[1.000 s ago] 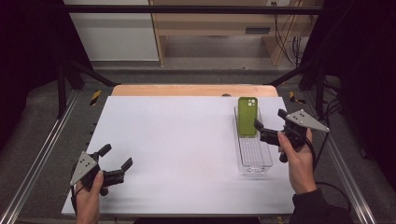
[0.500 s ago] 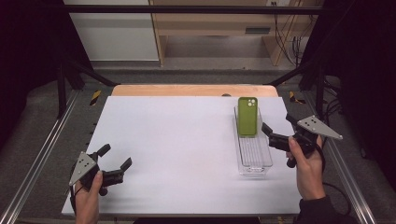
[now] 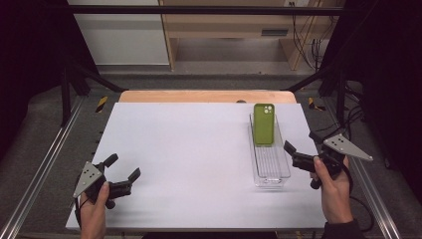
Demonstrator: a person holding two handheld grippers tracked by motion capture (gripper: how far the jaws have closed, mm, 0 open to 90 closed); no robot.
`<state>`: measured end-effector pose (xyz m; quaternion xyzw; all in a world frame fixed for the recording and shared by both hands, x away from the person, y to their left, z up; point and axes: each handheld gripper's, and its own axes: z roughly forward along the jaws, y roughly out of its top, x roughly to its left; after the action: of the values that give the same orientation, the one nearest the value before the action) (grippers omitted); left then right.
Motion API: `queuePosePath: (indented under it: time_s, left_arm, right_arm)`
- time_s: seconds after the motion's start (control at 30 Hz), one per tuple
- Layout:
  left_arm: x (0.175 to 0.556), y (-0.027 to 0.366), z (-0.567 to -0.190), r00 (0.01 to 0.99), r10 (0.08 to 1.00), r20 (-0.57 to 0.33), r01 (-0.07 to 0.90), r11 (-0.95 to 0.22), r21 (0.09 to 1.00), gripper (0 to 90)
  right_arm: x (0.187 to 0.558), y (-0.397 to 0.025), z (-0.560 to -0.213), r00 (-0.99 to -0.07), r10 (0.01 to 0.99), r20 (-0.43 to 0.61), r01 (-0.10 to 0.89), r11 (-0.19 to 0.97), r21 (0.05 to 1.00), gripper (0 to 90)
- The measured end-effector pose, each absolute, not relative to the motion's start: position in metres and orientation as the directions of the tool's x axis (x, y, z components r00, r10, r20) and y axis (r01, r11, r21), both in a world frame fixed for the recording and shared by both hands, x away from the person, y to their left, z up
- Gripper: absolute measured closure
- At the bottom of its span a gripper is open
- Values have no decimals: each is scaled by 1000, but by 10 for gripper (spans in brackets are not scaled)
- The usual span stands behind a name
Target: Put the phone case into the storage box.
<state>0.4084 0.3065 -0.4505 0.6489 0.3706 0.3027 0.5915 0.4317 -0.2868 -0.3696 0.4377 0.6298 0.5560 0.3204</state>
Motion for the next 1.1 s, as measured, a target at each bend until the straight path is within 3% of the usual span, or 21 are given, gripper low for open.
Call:
queuePosePath:
  time_s: [1.1]
  left_arm:
    - [401,307,-451,543,839,-38,121,-33,992,10]
  right_arm:
    - [387,-327,-422,-356,924,137,215,-62,975,37]
